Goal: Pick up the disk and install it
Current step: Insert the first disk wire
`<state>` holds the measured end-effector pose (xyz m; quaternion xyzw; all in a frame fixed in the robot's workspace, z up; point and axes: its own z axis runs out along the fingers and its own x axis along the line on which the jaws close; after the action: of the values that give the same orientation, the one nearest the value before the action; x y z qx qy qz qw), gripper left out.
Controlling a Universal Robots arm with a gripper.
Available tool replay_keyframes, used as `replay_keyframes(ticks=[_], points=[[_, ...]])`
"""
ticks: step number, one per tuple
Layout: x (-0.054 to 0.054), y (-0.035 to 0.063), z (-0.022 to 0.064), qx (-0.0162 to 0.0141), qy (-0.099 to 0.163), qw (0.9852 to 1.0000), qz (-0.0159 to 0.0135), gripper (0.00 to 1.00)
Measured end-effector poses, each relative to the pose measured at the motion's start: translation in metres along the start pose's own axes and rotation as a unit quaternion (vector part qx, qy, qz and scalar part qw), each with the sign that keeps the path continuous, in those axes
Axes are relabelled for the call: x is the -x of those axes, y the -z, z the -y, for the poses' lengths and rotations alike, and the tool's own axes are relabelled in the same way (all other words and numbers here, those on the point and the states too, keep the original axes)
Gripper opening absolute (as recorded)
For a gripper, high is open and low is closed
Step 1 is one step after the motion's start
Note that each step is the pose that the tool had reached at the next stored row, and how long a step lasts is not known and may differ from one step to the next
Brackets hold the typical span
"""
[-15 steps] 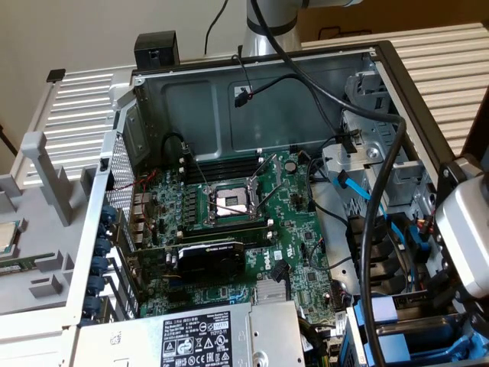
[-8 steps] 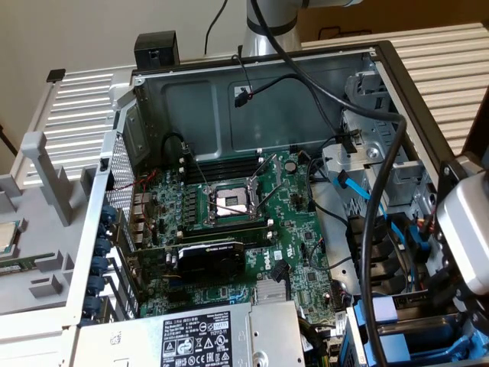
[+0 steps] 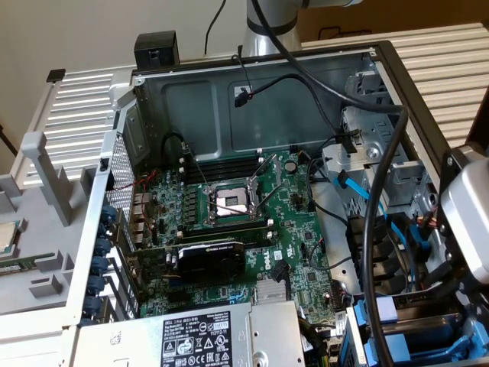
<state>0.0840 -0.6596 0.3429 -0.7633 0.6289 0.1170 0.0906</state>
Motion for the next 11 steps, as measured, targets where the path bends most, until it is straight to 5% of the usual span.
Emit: replay_keyframes(ticks=[7, 11], points=[[0.0069, 0.0019, 0.0009, 0.0005, 0.0, 1.0, -0.0007, 0.17], [0.0088, 0.0038, 0.0007, 0.0017, -0.001, 1.0, -0.0055, 0.17]])
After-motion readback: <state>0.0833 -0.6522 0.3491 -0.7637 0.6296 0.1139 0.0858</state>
